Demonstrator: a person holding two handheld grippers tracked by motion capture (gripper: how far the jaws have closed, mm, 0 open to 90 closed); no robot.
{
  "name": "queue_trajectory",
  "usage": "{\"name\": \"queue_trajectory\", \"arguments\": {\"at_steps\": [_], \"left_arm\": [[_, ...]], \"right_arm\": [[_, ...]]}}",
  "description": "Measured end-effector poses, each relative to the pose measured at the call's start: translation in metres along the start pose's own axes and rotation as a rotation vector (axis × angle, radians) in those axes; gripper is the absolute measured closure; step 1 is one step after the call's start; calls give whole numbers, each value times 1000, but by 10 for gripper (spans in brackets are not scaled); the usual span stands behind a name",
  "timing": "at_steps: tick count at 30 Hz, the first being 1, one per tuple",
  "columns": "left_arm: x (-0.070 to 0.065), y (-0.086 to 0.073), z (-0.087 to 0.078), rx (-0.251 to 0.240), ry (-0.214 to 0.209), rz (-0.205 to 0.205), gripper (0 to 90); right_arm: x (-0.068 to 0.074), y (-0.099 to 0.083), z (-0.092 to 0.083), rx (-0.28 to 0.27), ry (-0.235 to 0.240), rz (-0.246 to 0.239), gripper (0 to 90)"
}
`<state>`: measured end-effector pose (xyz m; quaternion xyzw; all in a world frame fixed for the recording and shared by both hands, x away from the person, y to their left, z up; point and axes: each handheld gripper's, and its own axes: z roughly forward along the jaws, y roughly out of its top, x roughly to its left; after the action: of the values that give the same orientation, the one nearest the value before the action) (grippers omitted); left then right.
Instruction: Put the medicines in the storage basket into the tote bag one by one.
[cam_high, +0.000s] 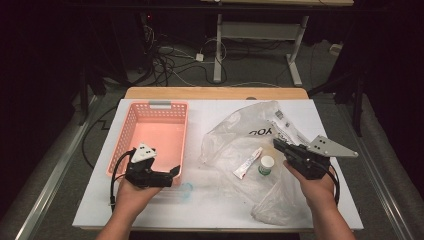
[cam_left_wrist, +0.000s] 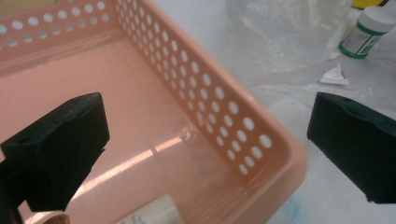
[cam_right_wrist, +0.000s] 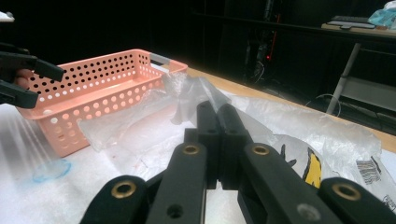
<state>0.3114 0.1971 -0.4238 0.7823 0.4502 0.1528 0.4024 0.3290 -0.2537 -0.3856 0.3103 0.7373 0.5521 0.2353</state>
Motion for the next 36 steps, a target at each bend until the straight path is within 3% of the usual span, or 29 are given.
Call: {"name": "queue_trajectory", "arguments": {"at_steps": [14, 24, 30, 32, 36], "left_arm": [[33, -9, -9, 36, 51, -83, 0], [40, -12, -9, 62, 62, -103, 0], [44, -10, -7, 127, 68, -98, 0], [44, -8, -4, 174, 74, -84, 0], [45, -2, 4, 254, 58, -94, 0]], "right_arm": [[-1, 1, -2, -4, -4, 1, 900], [-1, 0, -1, -1, -5, -5, 900], [-1, 0, 0, 3, -1, -5, 900], [-1, 0, 1, 4, -1, 0, 900], [-1, -1, 0, 3, 1, 1, 900]]}}
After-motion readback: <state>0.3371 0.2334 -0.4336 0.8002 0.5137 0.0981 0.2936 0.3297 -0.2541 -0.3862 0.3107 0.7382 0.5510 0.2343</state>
